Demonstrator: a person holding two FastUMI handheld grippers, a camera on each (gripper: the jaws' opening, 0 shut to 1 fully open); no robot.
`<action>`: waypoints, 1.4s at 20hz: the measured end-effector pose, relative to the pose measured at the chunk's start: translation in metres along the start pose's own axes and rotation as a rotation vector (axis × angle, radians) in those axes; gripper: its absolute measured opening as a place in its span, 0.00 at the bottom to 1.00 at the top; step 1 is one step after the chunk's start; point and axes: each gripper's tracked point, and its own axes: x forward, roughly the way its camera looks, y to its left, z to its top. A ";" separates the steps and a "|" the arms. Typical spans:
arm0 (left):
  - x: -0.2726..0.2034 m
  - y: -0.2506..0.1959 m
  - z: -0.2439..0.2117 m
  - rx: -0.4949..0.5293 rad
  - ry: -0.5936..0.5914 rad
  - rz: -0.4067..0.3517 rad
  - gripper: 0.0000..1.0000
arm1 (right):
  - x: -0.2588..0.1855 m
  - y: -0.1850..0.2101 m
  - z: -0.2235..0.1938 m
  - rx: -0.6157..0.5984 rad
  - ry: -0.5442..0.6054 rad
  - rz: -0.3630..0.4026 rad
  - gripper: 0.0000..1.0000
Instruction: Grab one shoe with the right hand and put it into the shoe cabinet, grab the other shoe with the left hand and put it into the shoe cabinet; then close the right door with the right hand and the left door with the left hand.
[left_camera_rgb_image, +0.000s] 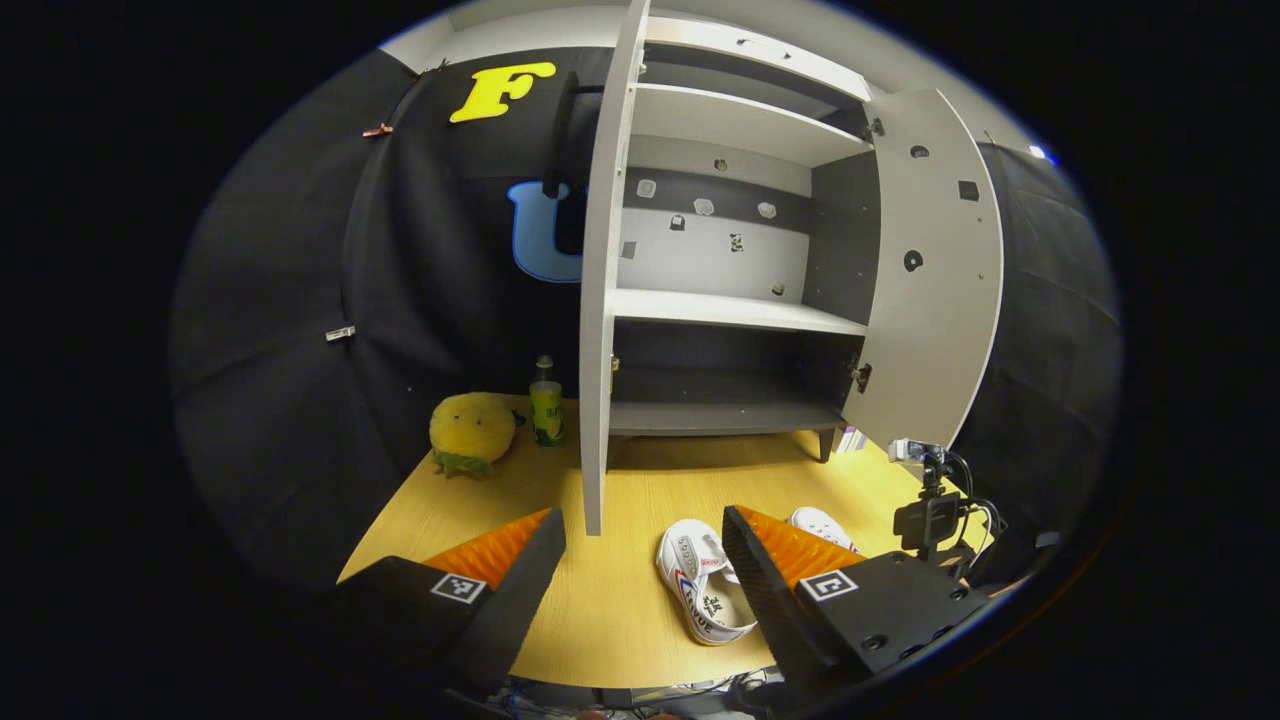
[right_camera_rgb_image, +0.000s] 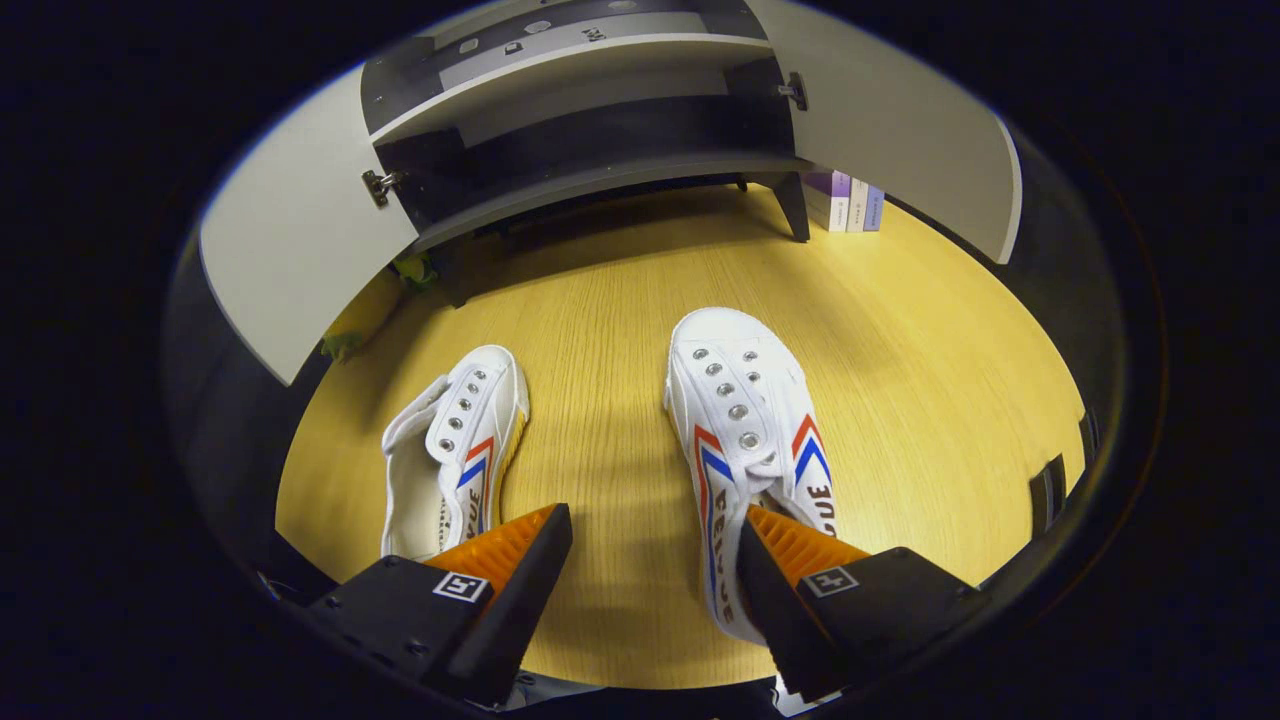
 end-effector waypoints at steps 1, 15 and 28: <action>0.002 -0.002 0.001 0.004 0.001 -0.005 0.98 | 0.003 -0.001 0.004 0.004 -0.017 -0.009 0.98; 0.003 -0.024 -0.013 0.029 0.032 -0.035 0.98 | 0.026 -0.030 0.037 -0.030 -0.125 -0.150 0.82; 0.008 -0.028 -0.015 0.034 0.039 -0.016 0.98 | 0.033 -0.028 0.060 0.100 -0.084 -0.084 0.05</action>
